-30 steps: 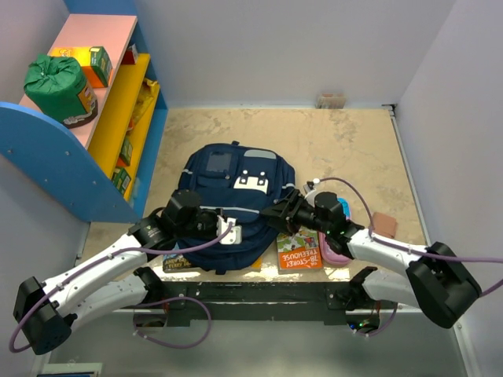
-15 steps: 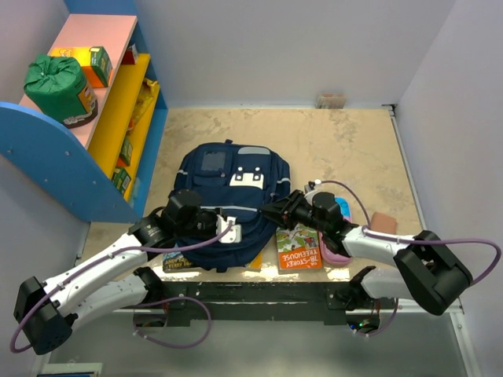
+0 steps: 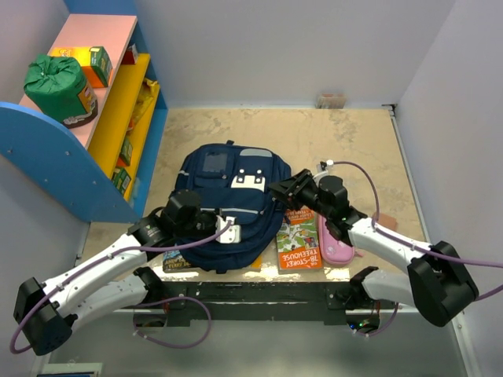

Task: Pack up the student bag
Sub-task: Unzip the student bag at the center of the board.

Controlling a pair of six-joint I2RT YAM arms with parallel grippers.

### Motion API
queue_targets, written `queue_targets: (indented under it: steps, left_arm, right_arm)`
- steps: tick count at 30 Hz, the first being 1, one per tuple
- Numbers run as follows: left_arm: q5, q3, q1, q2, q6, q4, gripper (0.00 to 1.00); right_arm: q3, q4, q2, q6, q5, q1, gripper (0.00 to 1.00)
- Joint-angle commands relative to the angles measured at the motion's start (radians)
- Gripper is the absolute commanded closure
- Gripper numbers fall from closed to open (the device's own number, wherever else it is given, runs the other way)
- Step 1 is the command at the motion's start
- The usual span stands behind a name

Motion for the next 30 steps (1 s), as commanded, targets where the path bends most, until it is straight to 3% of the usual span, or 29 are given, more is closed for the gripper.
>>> queue_targets:
  steps: [1, 10, 30]
  left_arm:
    - [0.086, 0.014, -0.006, -0.030, -0.018, 0.052, 1.00]
    - [0.091, -0.008, -0.006, -0.027, 0.003, 0.069, 1.00]
    - [0.105, -0.005, -0.009, -0.013, 0.007, 0.084, 1.00]
  right_arm:
    - [0.022, -0.047, 0.029, -0.042, -0.006, 0.000, 0.60]
    - [-0.024, -0.151, -0.071, -0.013, -0.046, 0.000, 0.53]
    - [-0.064, 0.028, 0.053, 0.092, -0.112, 0.049, 0.53]
